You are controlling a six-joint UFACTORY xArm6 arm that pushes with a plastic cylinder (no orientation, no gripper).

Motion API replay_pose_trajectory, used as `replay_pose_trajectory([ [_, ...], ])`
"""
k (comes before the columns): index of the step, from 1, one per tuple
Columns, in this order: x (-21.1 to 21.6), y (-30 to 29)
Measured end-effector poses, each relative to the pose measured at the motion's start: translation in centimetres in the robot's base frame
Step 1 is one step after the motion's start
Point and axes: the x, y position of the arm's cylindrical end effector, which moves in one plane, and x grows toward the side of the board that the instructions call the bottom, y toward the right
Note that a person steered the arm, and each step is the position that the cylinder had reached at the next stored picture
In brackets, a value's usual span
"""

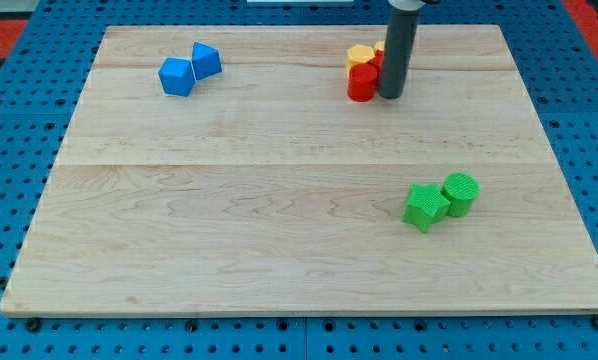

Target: Move the blue triangle to the green star

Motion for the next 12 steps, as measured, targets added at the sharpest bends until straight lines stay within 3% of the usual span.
replay_pose_trajectory([
  [1,3.3,-4.8],
  [2,2.3,-16.4],
  [4,-10.6,-21.0],
  [5,-15.0,-25.3],
  [6,-15.1,-26.8],
  [8,-10.0,-27.7],
  [9,-9.1,-23.7],
  [10,-5.6,-25.0],
  [11,-5.7,-27.6],
  [12,-3.8,-22.2],
])
